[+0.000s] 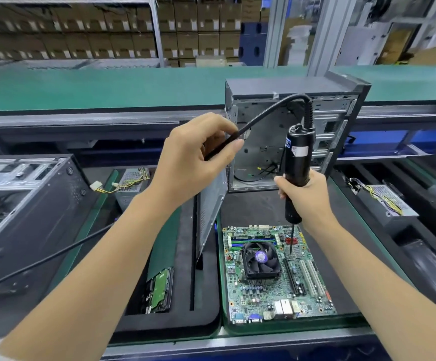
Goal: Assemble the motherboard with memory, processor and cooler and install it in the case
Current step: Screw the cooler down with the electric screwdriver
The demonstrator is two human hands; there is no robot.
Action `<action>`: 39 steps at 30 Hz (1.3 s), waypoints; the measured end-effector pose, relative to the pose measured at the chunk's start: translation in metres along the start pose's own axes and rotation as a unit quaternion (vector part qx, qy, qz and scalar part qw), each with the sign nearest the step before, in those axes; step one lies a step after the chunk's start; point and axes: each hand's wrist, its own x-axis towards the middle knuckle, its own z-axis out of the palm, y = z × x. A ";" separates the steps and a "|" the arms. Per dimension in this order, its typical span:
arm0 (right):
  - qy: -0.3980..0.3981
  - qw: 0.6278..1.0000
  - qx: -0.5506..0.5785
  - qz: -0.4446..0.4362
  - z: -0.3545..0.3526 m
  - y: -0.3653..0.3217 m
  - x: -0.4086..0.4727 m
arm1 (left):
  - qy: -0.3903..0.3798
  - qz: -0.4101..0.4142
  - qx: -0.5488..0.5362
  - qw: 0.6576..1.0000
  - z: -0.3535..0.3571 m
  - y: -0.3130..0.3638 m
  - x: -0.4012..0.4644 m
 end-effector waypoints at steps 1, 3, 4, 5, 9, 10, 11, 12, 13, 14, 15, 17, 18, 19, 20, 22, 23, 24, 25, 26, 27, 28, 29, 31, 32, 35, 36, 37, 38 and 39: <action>0.003 1.000 -0.004 0.005 0.001 0.002 -0.001 | -0.006 -0.005 0.002 1.000 0.001 -0.003 -0.001; 0.008 1.000 -0.011 0.015 0.002 0.006 -0.003 | -0.020 -0.020 -0.005 1.000 0.004 -0.008 -0.004; 0.009 1.000 -0.013 0.019 0.003 0.008 -0.005 | -0.027 -0.025 -0.009 0.999 0.006 -0.011 -0.005; 0.011 1.000 -0.014 0.024 0.003 0.009 -0.006 | -0.031 -0.028 -0.012 0.999 0.007 -0.012 -0.006; 0.019 0.999 -0.029 0.033 0.006 0.010 -0.007 | -0.011 -0.014 -0.003 1.000 0.009 -0.017 -0.008; 0.020 0.999 -0.032 0.034 0.006 0.010 -0.007 | 0.004 -0.005 0.002 1.000 0.009 -0.018 -0.009; 0.021 0.999 -0.034 0.035 0.005 0.010 -0.006 | 0.021 0.005 0.011 1.000 0.009 -0.019 -0.010; 0.021 0.999 -0.036 0.036 0.005 0.010 -0.005 | 0.040 0.017 0.023 0.999 0.008 -0.019 -0.011; 0.023 0.998 -0.038 0.037 0.004 0.010 -0.005 | 0.059 0.031 0.034 0.997 0.008 -0.020 -0.013; 0.026 0.998 -0.040 0.040 0.004 0.011 -0.004 | 0.077 0.044 0.042 0.995 0.008 -0.021 -0.015; 0.030 0.998 -0.042 0.043 0.003 0.012 -0.003 | 0.094 0.058 0.047 0.993 0.009 -0.022 -0.017; 0.039 0.997 -0.049 0.051 0.002 0.015 -0.003 | 0.115 0.097 0.059 0.987 0.012 -0.024 -0.025; 0.043 0.996 -0.052 0.055 0.002 0.017 -0.003 | 0.115 0.120 0.069 0.984 0.015 -0.026 -0.030; 0.046 0.996 -0.053 0.057 0.002 0.018 -0.003 | 0.105 0.142 0.079 0.981 0.020 -0.027 -0.036; 0.049 0.996 -0.054 0.057 0.003 0.019 -0.004 | 0.088 0.162 0.089 0.979 0.025 -0.028 -0.043; 0.053 0.996 -0.061 0.049 0.004 0.020 -0.005 | 0.037 0.188 0.098 0.977 0.039 -0.033 -0.060; 0.055 0.995 -0.066 0.044 0.005 0.021 -0.005 | 0.002 0.190 0.101 0.977 0.048 -0.037 -0.070; 0.057 0.995 -0.070 0.040 0.006 0.021 -0.005 | -0.038 0.181 0.105 0.977 0.057 -0.041 -0.080; 0.058 0.995 -0.071 0.037 0.007 0.022 -0.006 | -0.083 0.161 0.106 0.978 0.066 -0.046 -0.090; 0.059 0.995 -0.071 0.037 0.008 0.023 -0.007 | -0.135 0.127 0.099 0.978 0.075 -0.051 -0.099; 0.061 0.995 -0.070 0.038 0.008 0.024 -0.008 | -0.190 0.078 0.085 0.975 0.083 -0.057 -0.108; 0.062 0.995 -0.069 0.040 0.008 0.025 -0.009 | -0.243 0.024 0.071 0.967 0.091 -0.064 -0.117; 0.061 0.995 -0.071 0.041 0.007 0.026 -0.010 | -0.291 -0.024 0.057 0.955 0.099 -0.071 -0.127; 0.056 0.994 -0.087 0.040 0.004 0.028 -0.011 | -0.363 -0.097 0.020 0.927 0.114 -0.085 -0.145; 0.052 0.993 -0.097 0.038 0.003 0.029 -0.011 | -0.385 -0.129 -0.001 0.914 0.120 -0.089 -0.153; 0.034 0.991 -0.128 0.032 -0.003 0.032 -0.008 | -0.415 -0.218 -0.067 0.881 0.136 -0.098 -0.169; 0.029 0.989 -0.140 0.026 -0.005 0.034 -0.007 | -0.417 -0.242 -0.082 0.872 0.140 -0.099 -0.172; 0.024 0.988 -0.152 0.017 -0.006 0.036 -0.005 | -0.418 -0.262 -0.093 0.865 0.145 -0.100 -0.175; 0.018 0.986 -0.166 0.007 -0.008 0.039 -0.004 | -0.418 -0.279 -0.102 0.859 0.150 -0.099 -0.178; 0.008 0.984 -0.180 -0.004 -0.009 0.041 -0.003 | -0.418 -0.294 -0.108 0.853 0.155 -0.099 -0.180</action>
